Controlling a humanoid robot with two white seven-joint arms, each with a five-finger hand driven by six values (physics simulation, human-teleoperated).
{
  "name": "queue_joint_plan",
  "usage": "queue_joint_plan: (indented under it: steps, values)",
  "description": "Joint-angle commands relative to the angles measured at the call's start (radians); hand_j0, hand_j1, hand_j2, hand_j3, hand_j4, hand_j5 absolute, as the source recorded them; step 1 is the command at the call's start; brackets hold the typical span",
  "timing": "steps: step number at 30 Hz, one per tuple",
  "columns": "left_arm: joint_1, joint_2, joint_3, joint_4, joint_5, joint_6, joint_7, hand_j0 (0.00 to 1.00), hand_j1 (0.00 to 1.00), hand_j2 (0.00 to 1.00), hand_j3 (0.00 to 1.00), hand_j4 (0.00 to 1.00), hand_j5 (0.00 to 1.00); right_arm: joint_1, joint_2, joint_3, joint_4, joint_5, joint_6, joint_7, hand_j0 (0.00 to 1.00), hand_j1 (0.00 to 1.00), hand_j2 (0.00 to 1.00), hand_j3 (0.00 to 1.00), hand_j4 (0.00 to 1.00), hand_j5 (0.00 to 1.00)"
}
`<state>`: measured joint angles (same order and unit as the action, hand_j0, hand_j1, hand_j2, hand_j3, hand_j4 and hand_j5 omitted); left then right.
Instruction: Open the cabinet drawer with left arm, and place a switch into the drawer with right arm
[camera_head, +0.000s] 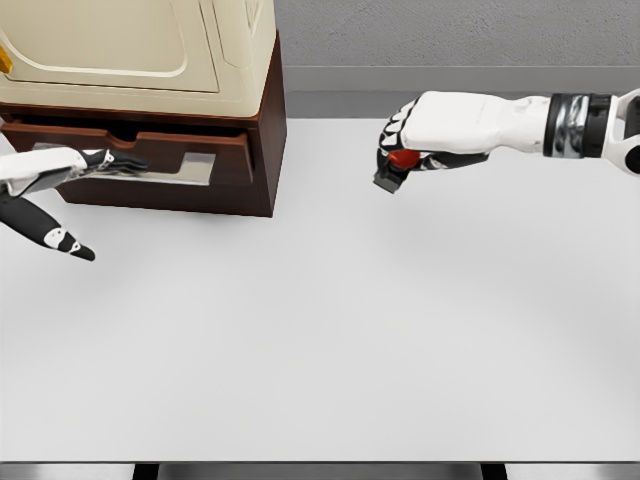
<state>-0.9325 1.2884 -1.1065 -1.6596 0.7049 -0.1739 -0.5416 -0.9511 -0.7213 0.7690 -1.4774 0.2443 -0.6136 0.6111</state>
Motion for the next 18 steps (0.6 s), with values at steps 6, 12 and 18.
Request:
queue_joint_plan:
  steps: [6,12,18]
  values:
    - [0.001,0.048,-0.001,-0.046,0.048,0.039,0.000,1.00,1.00,1.00,1.00,1.00,1.00,-0.025,0.033,0.046,-0.003,-0.034,0.003,0.000,0.50,0.50,0.50,0.50,0.50,0.50]
    - [0.008,0.071,-0.001,-0.060,0.073,0.040,0.002,1.00,1.00,1.00,1.00,1.00,1.00,-0.031,0.033,0.046,-0.003,-0.043,0.003,0.000,0.50,0.50,0.50,0.50,0.50,0.50]
    - [0.009,0.092,-0.003,-0.083,0.111,0.060,0.002,1.00,1.00,1.00,1.00,1.00,1.00,-0.044,0.046,0.055,-0.004,-0.045,0.003,0.000,0.50,0.50,0.50,0.50,0.50,0.50]
